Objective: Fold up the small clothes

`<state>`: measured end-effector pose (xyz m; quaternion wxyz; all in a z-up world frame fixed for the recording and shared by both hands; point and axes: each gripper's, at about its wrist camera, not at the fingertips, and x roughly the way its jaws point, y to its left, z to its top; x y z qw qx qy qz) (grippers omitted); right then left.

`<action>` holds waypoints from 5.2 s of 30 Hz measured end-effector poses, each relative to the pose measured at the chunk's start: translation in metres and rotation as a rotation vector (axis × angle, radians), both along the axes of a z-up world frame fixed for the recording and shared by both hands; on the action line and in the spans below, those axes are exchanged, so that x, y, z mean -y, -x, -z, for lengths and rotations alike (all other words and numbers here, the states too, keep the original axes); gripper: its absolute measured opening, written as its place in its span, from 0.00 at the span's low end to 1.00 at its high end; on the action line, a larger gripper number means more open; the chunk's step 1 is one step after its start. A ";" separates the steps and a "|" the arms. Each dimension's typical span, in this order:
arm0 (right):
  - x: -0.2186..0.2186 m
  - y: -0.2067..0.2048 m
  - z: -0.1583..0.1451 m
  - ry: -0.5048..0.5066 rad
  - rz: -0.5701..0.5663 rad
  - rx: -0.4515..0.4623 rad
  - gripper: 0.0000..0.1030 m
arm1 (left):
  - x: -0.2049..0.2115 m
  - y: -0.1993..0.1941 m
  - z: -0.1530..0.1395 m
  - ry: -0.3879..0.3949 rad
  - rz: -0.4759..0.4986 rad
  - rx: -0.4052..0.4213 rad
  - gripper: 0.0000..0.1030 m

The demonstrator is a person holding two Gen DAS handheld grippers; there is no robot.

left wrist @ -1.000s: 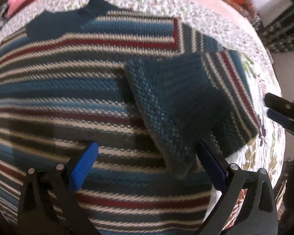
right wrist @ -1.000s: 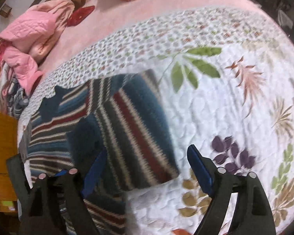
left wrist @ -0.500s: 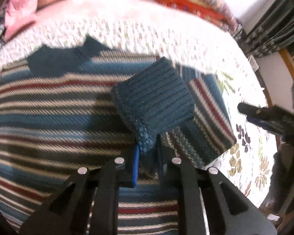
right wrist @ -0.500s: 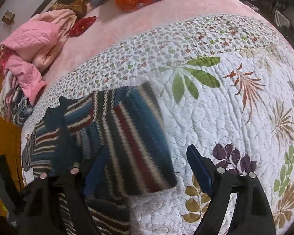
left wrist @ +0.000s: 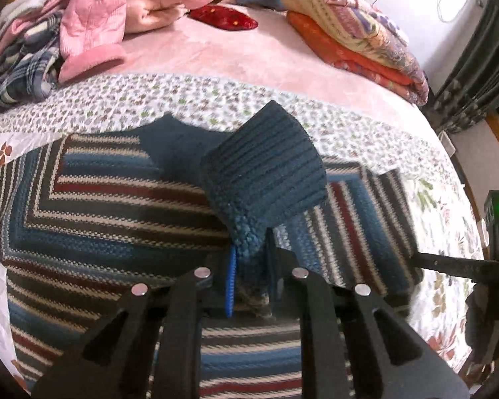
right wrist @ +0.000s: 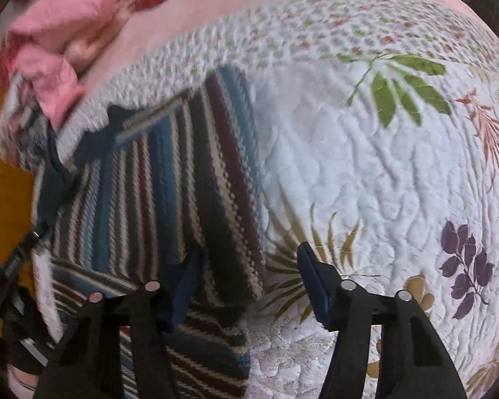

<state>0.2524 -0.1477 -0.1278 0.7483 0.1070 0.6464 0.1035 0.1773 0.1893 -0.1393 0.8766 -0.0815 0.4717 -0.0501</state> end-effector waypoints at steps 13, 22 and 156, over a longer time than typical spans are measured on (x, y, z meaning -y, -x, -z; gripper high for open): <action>-0.021 -0.001 -0.024 0.076 -0.025 0.091 0.58 | -0.125 0.031 0.001 -0.033 -0.231 -0.023 0.29; -0.064 0.004 -0.033 -0.088 -0.084 0.075 0.58 | -0.080 0.016 0.014 0.000 -0.110 -0.054 0.41; -0.303 0.006 -0.029 -0.267 -0.197 -0.004 0.77 | -0.272 0.046 -0.005 0.031 -0.414 -0.196 0.44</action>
